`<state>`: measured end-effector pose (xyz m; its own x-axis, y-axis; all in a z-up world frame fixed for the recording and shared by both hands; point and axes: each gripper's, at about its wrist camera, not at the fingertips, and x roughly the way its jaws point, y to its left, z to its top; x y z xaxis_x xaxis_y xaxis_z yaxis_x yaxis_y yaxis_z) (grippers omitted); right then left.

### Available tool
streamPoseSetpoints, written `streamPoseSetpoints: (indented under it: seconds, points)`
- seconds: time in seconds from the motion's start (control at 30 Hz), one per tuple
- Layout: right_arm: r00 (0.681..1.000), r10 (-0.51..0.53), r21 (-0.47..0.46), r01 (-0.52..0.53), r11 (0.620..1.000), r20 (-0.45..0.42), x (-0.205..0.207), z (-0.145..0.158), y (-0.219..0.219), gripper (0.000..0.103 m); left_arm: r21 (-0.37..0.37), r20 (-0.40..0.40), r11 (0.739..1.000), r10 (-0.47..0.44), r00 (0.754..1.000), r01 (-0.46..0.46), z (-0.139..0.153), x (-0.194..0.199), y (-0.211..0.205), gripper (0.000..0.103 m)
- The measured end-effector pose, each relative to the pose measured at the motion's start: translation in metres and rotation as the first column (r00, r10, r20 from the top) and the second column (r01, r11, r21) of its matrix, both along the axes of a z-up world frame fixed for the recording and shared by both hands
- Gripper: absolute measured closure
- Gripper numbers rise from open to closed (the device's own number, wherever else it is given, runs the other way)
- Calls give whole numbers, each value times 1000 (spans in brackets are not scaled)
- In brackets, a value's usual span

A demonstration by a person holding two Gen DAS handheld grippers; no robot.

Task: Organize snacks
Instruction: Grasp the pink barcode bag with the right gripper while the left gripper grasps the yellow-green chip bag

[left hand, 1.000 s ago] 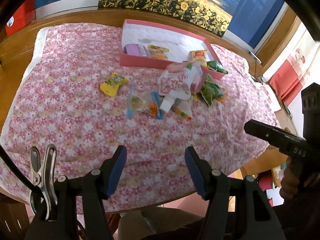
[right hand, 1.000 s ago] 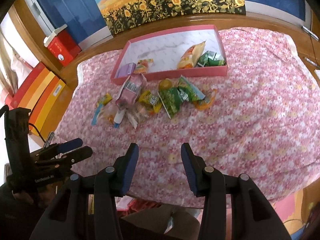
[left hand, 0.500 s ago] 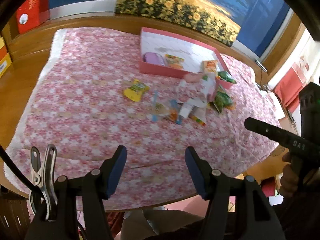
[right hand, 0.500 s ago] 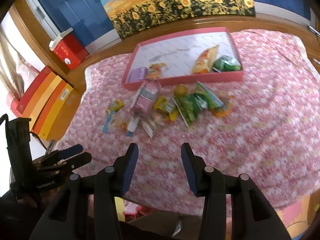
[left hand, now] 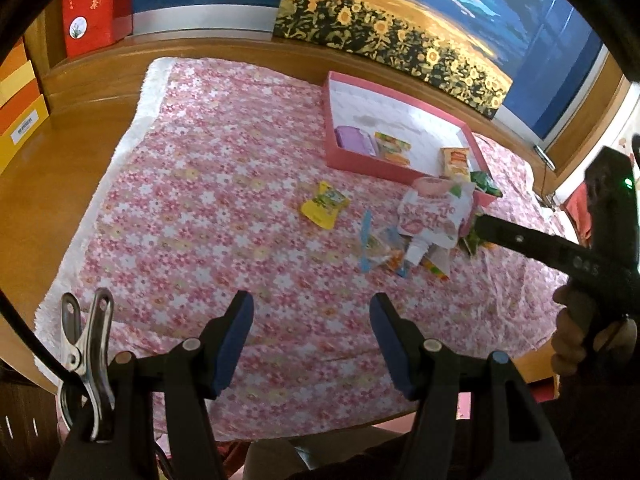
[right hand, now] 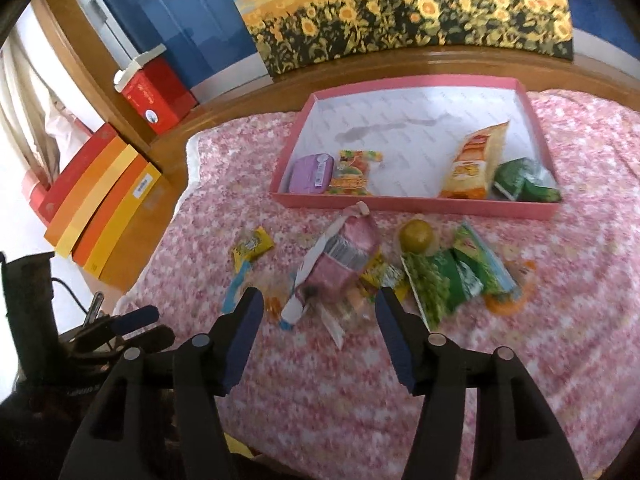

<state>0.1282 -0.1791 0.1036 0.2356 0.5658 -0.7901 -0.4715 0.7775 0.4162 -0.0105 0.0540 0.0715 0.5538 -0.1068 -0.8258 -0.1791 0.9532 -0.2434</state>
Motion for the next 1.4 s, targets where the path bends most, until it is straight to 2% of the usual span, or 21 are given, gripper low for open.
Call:
streamPoseSetpoints:
  seconds: [0.17, 0.2, 0.23, 0.37, 0.47, 0.63, 0.7, 0.93, 1.07, 1.17, 1.2, 1.27, 1.33, 1.4]
  points:
    - [999, 4, 28, -3, 1000, -51, 18, -14, 10, 45, 14, -7, 999, 30, 1000, -30, 0, 1, 4, 39]
    - [998, 2, 38, 1, 999, -59, 21, -17, 11, 49, 15, -10, 999, 38, 999, -38, -1, 1, 5, 39]
    - [998, -1, 43, 4, 999, -62, 23, -18, 11, 63, 15, -13, 999, 50, 999, -50, -1, 1, 7, 39]
    - [996, 5, 86, 3, 996, -84, 32, -21, 9, 70, 17, -7, 997, 75, 997, -75, 1, 3, 9, 39]
    - [996, 23, 132, -11, 991, -89, 34, -19, 3, 72, 27, 2, 997, 65, 998, -66, 2, 7, 5, 39]
    - [998, 60, 168, -57, 984, -11, 23, 3, -10, 72, 19, 20, 999, 31, 999, -31, 3, 26, -3, 39]
    - [998, 60, 167, -61, 984, 11, 17, 11, -19, 72, 43, 27, 999, 26, 999, -27, 2, 36, -9, 40]
    - [995, -87, 128, 81, 988, 41, 2, 23, -71, 72, 51, 65, 999, -19, 998, 16, -9, 70, -10, 40]
    - [985, -167, 112, 161, 981, 45, -7, 26, -93, 72, 58, 16, 995, -77, 997, 76, -33, 90, -9, 49]
    - [976, -210, 103, 204, 974, 50, -13, 28, -104, 72, 110, 1, 986, -124, 992, 123, -47, 98, -12, 52]
    - [974, -222, 98, 216, 971, 52, -15, 29, -106, 72, 105, -7, 986, -125, 992, 125, -50, 100, -11, 54]
    - [971, -232, 91, 227, 970, 54, -19, 29, -106, 72, 78, -21, 989, -124, 992, 125, -53, 105, -9, 69]
    - [970, -238, 82, 233, 969, 55, -22, 31, -107, 72, 63, -22, 988, -142, 990, 143, -52, 106, -9, 72]
    - [969, -240, 75, 235, 969, 58, -25, 31, -107, 72, 84, -5, 980, -180, 984, 180, -51, 103, -15, 73]
